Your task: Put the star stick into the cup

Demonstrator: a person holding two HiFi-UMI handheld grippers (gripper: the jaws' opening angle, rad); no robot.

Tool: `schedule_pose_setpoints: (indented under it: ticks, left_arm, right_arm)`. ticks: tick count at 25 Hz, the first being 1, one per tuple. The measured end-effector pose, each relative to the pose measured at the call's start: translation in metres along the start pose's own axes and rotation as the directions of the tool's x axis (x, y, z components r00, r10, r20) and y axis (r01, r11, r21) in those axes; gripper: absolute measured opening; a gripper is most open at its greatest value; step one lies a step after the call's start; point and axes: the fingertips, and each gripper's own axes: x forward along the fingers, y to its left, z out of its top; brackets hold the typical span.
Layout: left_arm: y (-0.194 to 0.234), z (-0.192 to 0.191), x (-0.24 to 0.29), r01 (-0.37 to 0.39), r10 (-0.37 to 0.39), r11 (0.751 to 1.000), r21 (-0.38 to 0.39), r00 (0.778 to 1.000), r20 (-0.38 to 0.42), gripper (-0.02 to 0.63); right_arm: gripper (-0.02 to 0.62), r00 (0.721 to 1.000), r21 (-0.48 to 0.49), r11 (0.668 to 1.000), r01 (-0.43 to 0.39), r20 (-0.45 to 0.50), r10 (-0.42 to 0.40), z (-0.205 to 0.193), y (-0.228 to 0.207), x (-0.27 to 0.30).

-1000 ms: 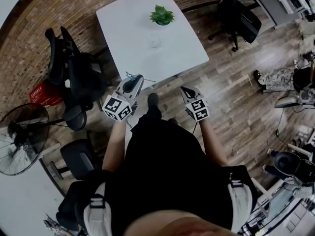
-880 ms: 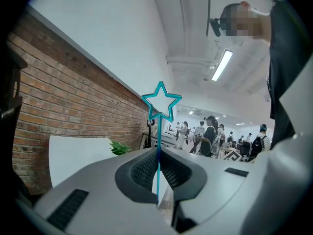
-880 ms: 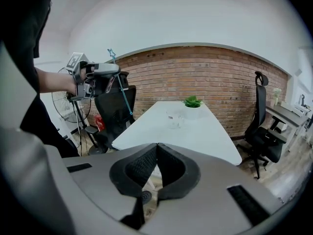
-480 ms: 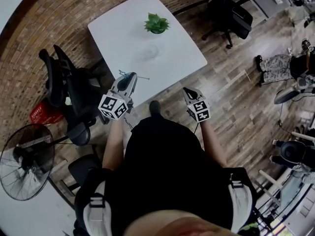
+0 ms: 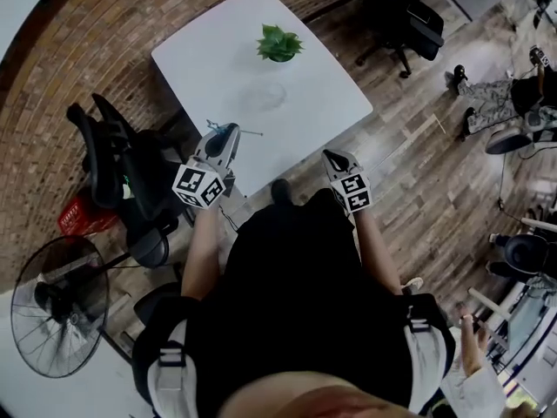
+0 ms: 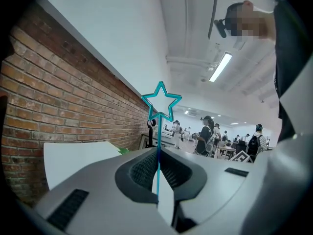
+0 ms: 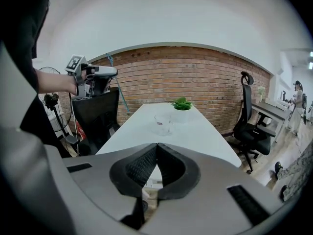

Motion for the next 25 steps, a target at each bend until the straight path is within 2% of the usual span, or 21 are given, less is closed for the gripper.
schedule_pose_setpoints:
  ticks: [10, 15, 21, 25]
  left_arm:
    - [0.019, 0.003, 0.019, -0.039, 0.040, 0.999, -0.038, 0.999, 0.036, 0.027]
    - [0.037, 0.007, 0.032, -0.106, 0.109, 0.993, -0.050, 0.992, 0.063, 0.028]
    - [0.055, 0.009, 0.052, -0.176, 0.182, 0.981, -0.085, 0.981, 0.073, 0.027]
    - [0.067, 0.004, 0.065, -0.210, 0.219, 0.972, -0.107, 0.973, 0.073, 0.027]
  right_arm:
    - [-0.002, 0.999, 0.011, 1.000, 0.029, -0.026, -0.029, -0.005, -0.028, 0.001]
    - [-0.002, 0.998, -0.035, 0.999, -0.028, -0.048, 0.026, 0.010, -0.044, 0.020]
    - [-0.002, 0.995, -0.105, 0.990, -0.092, -0.058, 0.087, 0.046, -0.073, 0.045]
    - [-0.002, 0.989, -0.125, 0.984, -0.124, -0.093, 0.113, 0.049, -0.082, 0.054]
